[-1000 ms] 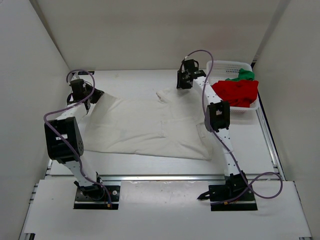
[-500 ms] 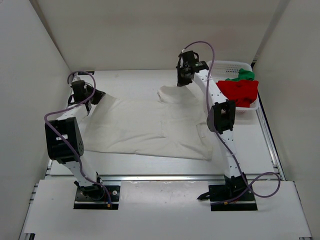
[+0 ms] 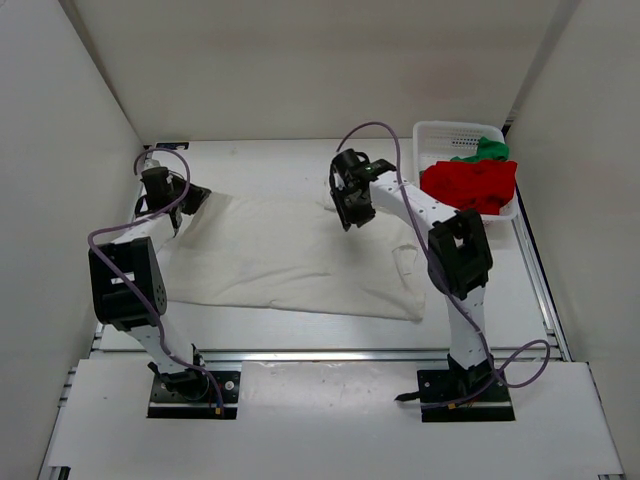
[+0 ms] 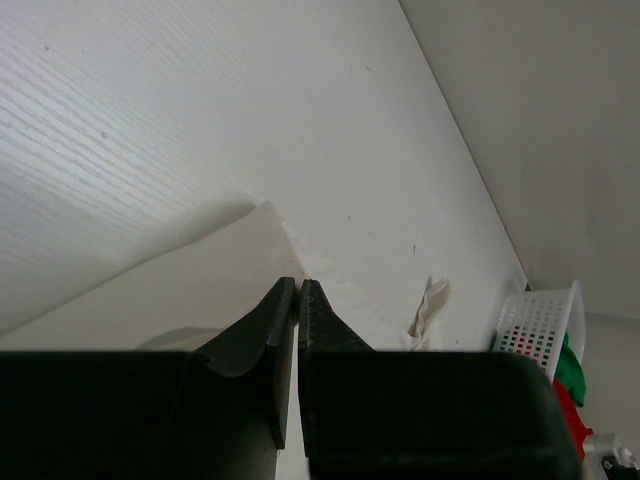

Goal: Fold and stack the t-shirts
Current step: Grap the side of the flattened tshirt furthest away from the robot with both arms

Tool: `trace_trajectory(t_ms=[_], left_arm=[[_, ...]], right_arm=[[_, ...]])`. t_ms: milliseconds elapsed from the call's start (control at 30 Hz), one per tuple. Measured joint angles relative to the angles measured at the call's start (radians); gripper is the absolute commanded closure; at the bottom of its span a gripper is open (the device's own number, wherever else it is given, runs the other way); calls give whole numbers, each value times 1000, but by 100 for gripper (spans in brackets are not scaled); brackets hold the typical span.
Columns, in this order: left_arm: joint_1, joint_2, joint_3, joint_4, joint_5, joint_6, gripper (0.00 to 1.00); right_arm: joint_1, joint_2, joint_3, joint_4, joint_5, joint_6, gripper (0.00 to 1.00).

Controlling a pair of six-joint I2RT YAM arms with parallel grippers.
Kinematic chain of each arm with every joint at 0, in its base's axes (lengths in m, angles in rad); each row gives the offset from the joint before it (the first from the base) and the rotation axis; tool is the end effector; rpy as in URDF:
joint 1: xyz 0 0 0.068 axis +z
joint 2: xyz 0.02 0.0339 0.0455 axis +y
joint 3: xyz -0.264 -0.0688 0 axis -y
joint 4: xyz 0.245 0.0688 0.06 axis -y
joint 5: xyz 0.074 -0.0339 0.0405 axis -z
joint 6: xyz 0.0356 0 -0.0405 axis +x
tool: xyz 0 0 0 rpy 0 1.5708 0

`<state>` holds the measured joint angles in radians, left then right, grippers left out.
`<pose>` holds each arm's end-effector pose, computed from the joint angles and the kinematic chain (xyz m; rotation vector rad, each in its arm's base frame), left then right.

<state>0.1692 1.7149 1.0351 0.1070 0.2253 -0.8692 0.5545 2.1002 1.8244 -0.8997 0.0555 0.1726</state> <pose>0.3735 0.0557 0.2085 -0.9712 1.9721 -0.6432 0.3816 0.2340 0.2313 -0.5069 2.7029 0.1245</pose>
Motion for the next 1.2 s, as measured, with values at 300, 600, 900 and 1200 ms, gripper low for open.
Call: trace_trajectory(t_ms=[300,600,900,1200], left_arm=[[-2,-8,-8,8,0,-5,100],[-3,-8,-8,9,0,-4,100],[-3,-8,-8,11,0,-5,100],[-3,-8,-10,23,0,-5,100]], right_arm=[[-159,-15,51,175,-95,0,97],[-82,393,628,124,-118,-72,86],[-76,477,614,17,-131,-90,72],[-96,477,631,27,-129,-95,69]])
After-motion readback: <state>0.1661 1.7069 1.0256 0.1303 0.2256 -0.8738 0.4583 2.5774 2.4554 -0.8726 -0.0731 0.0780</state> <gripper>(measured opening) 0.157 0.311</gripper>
